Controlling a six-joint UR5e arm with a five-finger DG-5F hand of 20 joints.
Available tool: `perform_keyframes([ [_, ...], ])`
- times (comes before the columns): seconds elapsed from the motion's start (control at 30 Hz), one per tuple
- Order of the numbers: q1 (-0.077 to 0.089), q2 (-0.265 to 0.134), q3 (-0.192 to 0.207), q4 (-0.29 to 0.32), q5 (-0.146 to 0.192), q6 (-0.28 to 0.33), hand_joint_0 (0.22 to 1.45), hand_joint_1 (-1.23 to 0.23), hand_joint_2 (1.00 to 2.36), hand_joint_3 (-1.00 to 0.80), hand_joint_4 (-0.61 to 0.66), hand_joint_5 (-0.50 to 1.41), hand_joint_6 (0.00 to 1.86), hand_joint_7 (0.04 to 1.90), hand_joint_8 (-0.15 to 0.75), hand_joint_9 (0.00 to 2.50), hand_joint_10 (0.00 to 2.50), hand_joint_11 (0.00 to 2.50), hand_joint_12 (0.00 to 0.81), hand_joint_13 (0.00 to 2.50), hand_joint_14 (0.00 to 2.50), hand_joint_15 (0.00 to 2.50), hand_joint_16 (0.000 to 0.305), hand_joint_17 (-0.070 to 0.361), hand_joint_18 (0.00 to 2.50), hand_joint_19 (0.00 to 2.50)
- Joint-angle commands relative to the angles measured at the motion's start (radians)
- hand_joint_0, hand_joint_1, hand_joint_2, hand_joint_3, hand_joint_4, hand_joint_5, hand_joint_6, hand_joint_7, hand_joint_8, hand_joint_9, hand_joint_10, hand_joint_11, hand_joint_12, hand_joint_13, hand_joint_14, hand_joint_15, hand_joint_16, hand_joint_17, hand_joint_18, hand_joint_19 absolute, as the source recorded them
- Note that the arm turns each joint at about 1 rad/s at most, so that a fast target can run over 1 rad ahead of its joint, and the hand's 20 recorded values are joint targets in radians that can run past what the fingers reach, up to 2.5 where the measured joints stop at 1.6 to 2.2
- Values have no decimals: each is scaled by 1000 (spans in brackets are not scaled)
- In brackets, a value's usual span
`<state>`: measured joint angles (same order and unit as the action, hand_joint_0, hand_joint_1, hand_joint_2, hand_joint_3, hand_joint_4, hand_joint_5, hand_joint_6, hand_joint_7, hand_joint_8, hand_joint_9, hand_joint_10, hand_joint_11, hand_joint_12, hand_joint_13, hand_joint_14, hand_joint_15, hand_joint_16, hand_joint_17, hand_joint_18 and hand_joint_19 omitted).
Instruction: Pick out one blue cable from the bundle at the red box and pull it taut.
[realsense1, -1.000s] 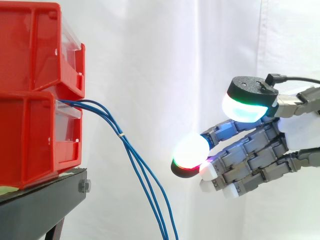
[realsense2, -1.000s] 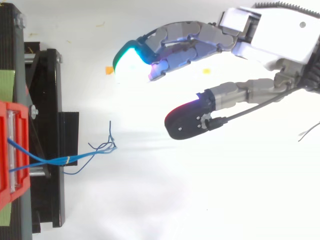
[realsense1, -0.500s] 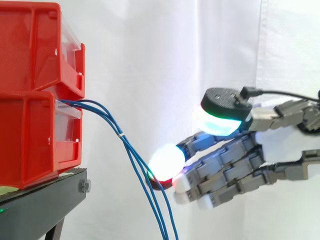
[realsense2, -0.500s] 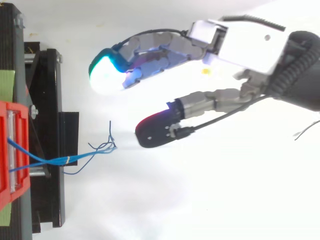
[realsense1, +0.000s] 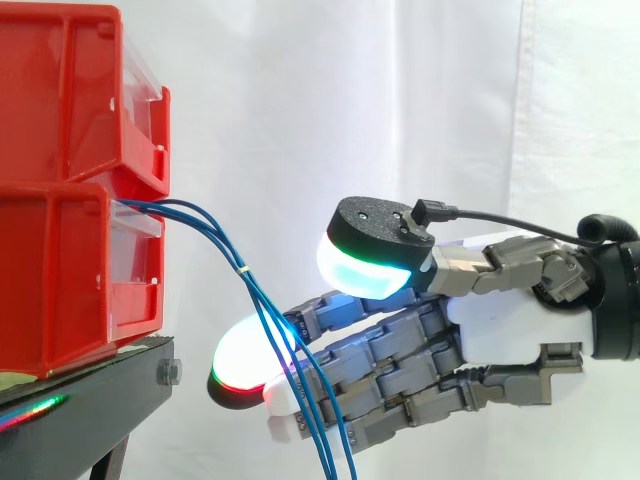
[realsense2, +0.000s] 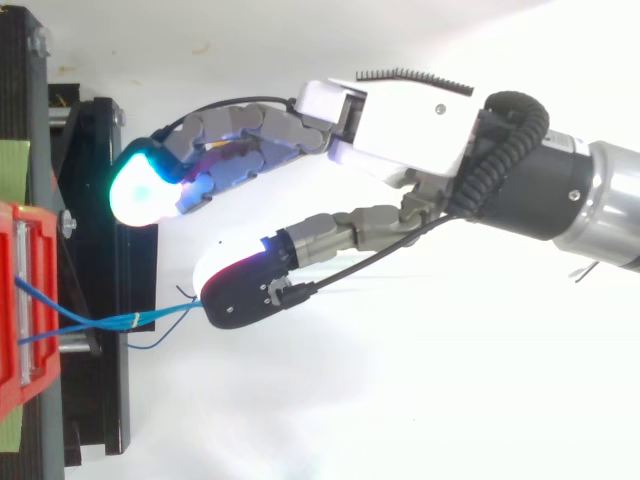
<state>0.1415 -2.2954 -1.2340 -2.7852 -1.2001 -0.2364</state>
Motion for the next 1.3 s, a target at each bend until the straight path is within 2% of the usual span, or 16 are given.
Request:
perform_keyframes([
  [0.0, 3, -16, 4, 44, -13, 20, 486, -622, 1000, -500, 169, -182, 502, 700, 208, 716, 10, 240, 309, 496, 4, 106, 42, 95, 357, 392],
  [0.17, 6, -32, 4, 72, -41, 23, 487, -623, 1000, -500, 174, -175, 502, 731, 209, 718, 10, 249, 310, 501, 5, 117, 42, 95, 365, 399],
  [0.23, 9, -56, 8, 99, -47, 34, 488, -628, 1000, -500, 173, -173, 502, 739, 209, 724, 11, 255, 310, 505, 5, 116, 42, 95, 365, 410],
  [0.3, 9, -56, 10, 107, -56, 45, 489, -631, 1000, -500, 177, -171, 502, 752, 208, 730, 11, 258, 312, 511, 5, 121, 42, 95, 373, 410],
  [0.33, 12, -58, 11, 116, -82, 68, 489, -631, 1000, -500, 173, -169, 502, 759, 209, 730, 11, 262, 312, 511, 5, 121, 42, 95, 375, 410],
  [0.47, 13, -58, 10, 115, -95, 69, 497, -643, 1000, -500, 176, -162, 503, 789, 209, 732, 13, 279, 310, 516, 6, 124, 42, 94, 377, 422],
  [0.6, 15, -56, 10, 115, -121, 82, 510, -663, 1000, -500, 176, -158, 503, 818, 208, 734, 15, 281, 305, 520, 6, 135, 41, 93, 379, 418],
  [0.73, 16, -58, 10, 115, -133, 111, 522, -673, 1000, -500, 174, -156, 503, 836, 204, 739, 12, 287, 303, 520, 6, 133, 40, 91, 375, 435],
  [0.8, 18, -56, 10, 113, -165, 152, 527, -675, 1000, -500, 172, -155, 503, 838, 204, 739, 12, 292, 301, 518, 6, 138, 40, 90, 377, 433],
  [0.87, 20, -58, 10, 118, -182, 181, 534, -673, 1000, -500, 172, -154, 503, 846, 201, 739, 13, 290, 299, 517, 6, 138, 39, 89, 379, 441],
  [1.27, 20, -58, 10, 115, -196, 221, 571, -634, 1003, -465, 168, -140, 503, 910, 201, 775, 14, 320, 291, 556, 8, 168, 38, 85, 395, 472],
])
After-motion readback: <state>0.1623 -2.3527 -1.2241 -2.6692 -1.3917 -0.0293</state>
